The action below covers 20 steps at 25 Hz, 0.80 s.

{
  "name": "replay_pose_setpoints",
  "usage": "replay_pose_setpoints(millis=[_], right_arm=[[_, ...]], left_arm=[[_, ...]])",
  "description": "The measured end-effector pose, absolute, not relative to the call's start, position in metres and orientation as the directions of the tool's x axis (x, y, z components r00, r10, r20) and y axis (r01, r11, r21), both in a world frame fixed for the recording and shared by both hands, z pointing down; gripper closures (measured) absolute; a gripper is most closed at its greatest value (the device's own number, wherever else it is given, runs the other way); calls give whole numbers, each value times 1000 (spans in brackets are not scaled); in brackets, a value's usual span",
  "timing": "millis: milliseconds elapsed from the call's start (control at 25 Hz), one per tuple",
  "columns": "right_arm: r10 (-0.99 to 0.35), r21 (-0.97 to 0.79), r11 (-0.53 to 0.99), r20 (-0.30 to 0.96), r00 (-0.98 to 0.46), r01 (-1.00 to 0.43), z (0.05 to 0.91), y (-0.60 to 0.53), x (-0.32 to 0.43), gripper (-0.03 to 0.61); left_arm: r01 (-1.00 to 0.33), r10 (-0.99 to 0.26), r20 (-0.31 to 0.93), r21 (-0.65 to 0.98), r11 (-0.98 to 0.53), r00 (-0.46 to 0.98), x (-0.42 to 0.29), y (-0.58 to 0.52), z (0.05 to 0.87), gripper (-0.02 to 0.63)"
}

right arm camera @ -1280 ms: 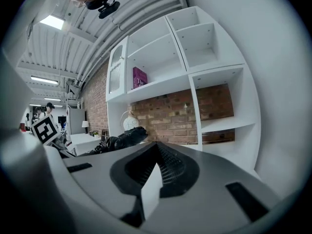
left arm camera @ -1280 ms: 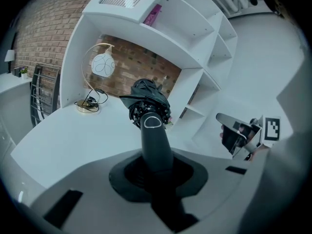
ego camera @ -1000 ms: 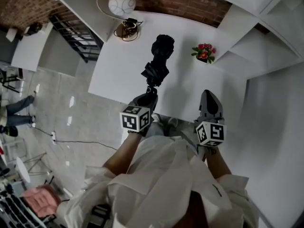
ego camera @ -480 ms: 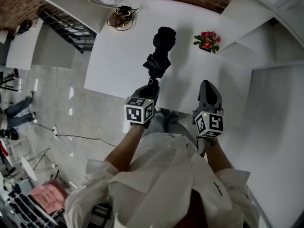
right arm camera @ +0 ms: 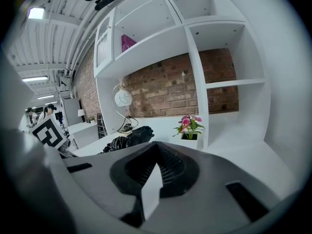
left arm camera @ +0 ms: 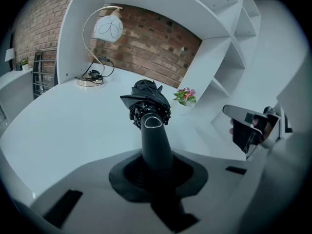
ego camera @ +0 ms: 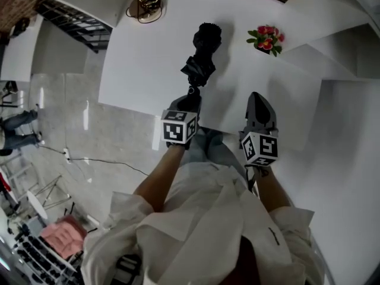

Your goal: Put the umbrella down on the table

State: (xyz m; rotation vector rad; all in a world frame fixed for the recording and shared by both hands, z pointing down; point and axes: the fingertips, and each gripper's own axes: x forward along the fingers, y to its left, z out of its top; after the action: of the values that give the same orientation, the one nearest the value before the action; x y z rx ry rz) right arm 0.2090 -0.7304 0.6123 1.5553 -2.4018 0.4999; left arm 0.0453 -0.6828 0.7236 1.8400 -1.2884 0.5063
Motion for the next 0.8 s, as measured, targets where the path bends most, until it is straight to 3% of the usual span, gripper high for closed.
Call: replay_pose_setpoints(millis=[800], right_arm=[[-827,-163,360,400,-395,-918,628,-720,213,560]], left_arm=[[-946,-566,760,287,-148,319,51,-678,773,533]])
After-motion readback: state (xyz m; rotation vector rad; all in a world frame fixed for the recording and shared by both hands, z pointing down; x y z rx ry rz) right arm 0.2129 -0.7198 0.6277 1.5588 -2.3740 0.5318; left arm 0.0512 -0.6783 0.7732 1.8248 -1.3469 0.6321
